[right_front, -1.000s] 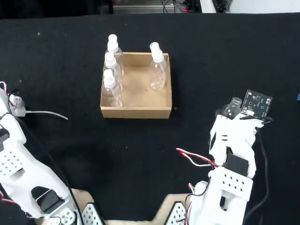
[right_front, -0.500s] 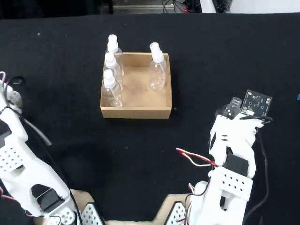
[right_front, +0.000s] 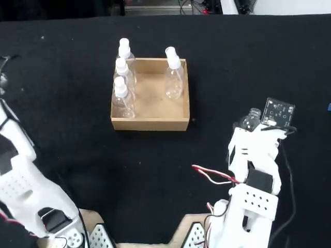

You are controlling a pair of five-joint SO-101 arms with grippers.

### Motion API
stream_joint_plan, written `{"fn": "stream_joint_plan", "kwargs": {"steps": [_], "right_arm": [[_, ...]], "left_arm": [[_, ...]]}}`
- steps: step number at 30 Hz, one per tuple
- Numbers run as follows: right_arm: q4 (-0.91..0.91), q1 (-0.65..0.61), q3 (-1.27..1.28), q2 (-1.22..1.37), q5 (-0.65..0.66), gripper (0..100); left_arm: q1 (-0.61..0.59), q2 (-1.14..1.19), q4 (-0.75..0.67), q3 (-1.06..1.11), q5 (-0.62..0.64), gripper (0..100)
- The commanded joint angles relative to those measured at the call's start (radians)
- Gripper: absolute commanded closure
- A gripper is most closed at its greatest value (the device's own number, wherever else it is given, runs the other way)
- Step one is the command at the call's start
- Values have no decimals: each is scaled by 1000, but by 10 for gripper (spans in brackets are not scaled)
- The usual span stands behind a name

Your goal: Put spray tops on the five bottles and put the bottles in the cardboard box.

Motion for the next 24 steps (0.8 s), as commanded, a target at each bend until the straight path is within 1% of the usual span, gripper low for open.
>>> {"fn": "stream_joint_plan", "kwargs": {"steps": [1,4,6,9,13,15,17,22,24], "right_arm": [[124,-52,-125,-137,-6,988],[196,-153,-130,-268,2,988],[216,-219,-130,-361,3,988],[218,-299,-130,-483,3,988],[210,-468,-136,-601,3,988],[166,-557,-130,-644,0,988],[109,-620,-125,-668,-5,988],[-40,-727,-53,-685,-6,988],[-77,-760,-16,-685,-6,988]], "left_arm": [[39,-313,9,82,-9,961],[108,-516,6,194,-12,961],[177,-631,-20,237,-14,960],[297,-760,-121,254,-14,957],[478,-890,-281,252,-11,960],[570,-950,-339,262,-12,960],[668,-991,-384,262,-12,960],[885,-1030,-485,263,-14,957],[967,-1028,-497,265,-14,957]]}}
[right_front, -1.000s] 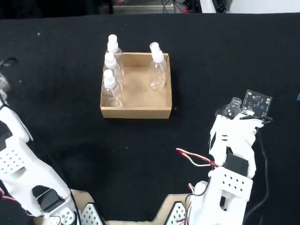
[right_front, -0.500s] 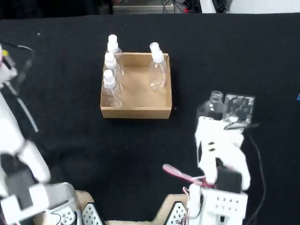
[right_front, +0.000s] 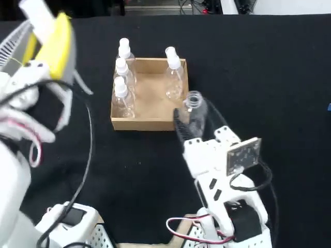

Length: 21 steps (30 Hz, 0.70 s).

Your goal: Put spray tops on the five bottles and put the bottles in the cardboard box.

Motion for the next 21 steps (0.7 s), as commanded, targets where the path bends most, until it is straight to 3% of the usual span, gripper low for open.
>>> {"fn": "stream_joint_plan", "kwargs": {"steps": [1,8,15,21], "right_arm": [[-109,-84,51,-51,-6,988],[-114,-87,74,-53,-2,988],[-112,-86,76,-53,2,988],[-110,-86,76,-53,2,988]], "left_arm": [[202,-5,-66,5,-11,956],[417,-5,-101,133,-12,956],[507,-12,-480,341,-12,960],[545,-6,-519,414,-12,960]]}}
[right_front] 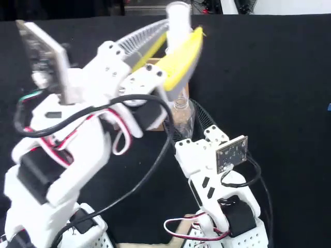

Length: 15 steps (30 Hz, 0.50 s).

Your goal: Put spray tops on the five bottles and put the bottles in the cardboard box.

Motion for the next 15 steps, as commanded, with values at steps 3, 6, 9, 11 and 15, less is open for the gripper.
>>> {"fn": "stream_joint_plan", "kwargs": {"steps": [3,6,9,11,15], "right_arm": [[-29,-14,-7,-53,2,988],[-29,-14,-7,-53,0,988],[-29,-14,-7,-53,0,988],[-29,-14,-7,-53,0,988],[-29,-14,-7,-53,0,988]], "left_arm": [[19,-9,-40,13,-3,960],[19,-12,-40,36,-3,960],[19,-18,-44,74,-52,960],[18,-20,-49,97,-106,961],[18,-20,-49,114,-146,961]]}}
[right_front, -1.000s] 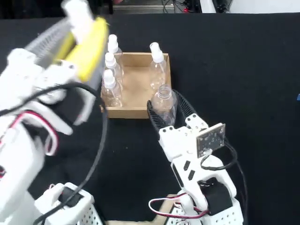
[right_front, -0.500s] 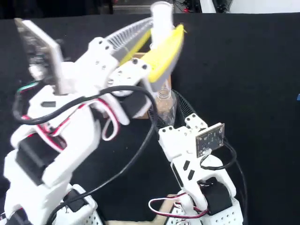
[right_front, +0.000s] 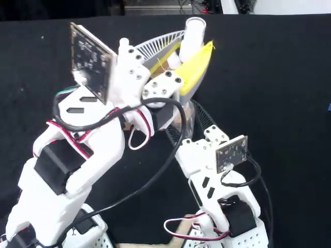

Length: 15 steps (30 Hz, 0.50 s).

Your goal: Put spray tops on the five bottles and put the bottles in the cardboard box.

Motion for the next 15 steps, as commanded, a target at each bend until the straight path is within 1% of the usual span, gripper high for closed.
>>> {"fn": "stream_joint_plan", "kwargs": {"steps": [1,8,13,15], "right_arm": [[-29,-14,-7,-53,0,988],[-29,-14,-7,-53,0,988],[-29,-14,-7,-53,2,988],[-29,-14,-7,-53,2,988]], "left_arm": [[7,-21,-26,-10,-34,961],[8,-21,-84,-67,-34,961],[8,-23,-78,-67,-34,961],[8,-23,-46,-76,-31,961]]}}
